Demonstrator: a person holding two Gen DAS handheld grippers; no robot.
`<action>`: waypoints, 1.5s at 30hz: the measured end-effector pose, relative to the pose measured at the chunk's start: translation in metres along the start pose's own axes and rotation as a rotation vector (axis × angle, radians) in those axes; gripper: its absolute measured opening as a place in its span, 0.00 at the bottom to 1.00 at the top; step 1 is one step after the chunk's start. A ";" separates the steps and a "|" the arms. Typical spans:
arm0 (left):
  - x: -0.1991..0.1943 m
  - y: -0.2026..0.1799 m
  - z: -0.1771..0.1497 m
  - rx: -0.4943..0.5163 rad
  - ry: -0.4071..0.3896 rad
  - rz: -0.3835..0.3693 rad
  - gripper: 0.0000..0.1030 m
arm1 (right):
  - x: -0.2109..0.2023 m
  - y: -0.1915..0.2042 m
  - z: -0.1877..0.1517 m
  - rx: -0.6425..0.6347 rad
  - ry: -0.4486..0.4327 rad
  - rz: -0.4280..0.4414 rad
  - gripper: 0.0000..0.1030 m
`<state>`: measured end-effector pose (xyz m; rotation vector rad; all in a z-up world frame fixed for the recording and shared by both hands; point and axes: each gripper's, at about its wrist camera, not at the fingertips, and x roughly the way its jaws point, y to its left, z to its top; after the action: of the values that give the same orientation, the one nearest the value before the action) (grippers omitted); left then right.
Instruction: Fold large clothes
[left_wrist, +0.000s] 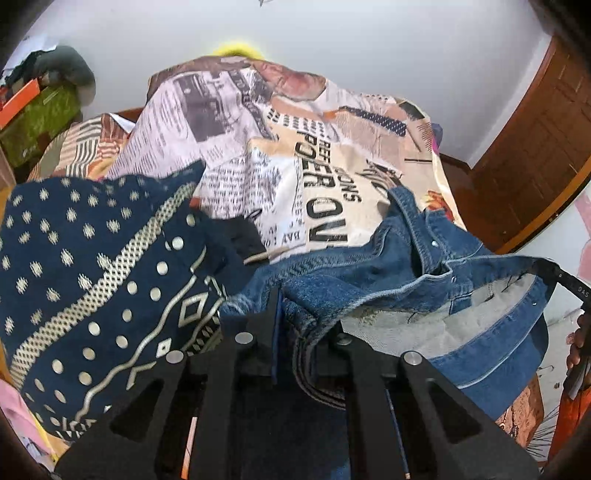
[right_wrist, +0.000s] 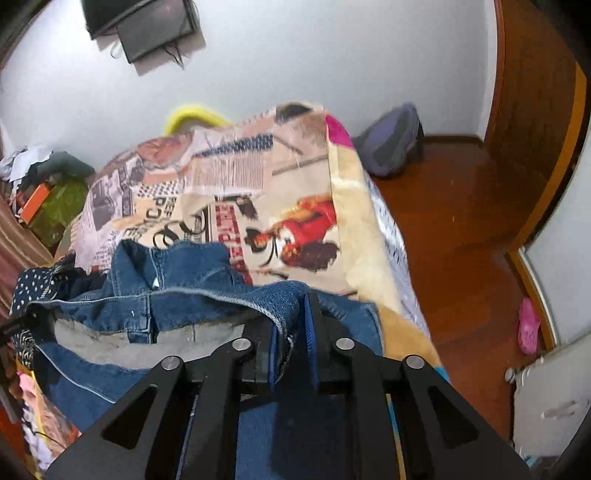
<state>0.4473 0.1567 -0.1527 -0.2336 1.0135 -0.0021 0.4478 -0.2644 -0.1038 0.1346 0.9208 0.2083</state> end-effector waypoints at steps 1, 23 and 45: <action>0.001 0.000 -0.002 0.001 0.004 -0.003 0.17 | 0.000 -0.001 -0.001 0.006 0.009 0.006 0.15; -0.027 -0.040 -0.088 0.279 0.090 0.049 0.59 | -0.037 0.052 -0.075 -0.366 0.115 0.034 0.45; 0.034 -0.056 0.020 0.194 -0.085 0.246 0.55 | 0.054 0.097 0.015 -0.286 0.041 -0.093 0.60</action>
<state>0.4881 0.1022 -0.1605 0.0682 0.9452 0.1313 0.4796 -0.1574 -0.1171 -0.1776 0.9266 0.2551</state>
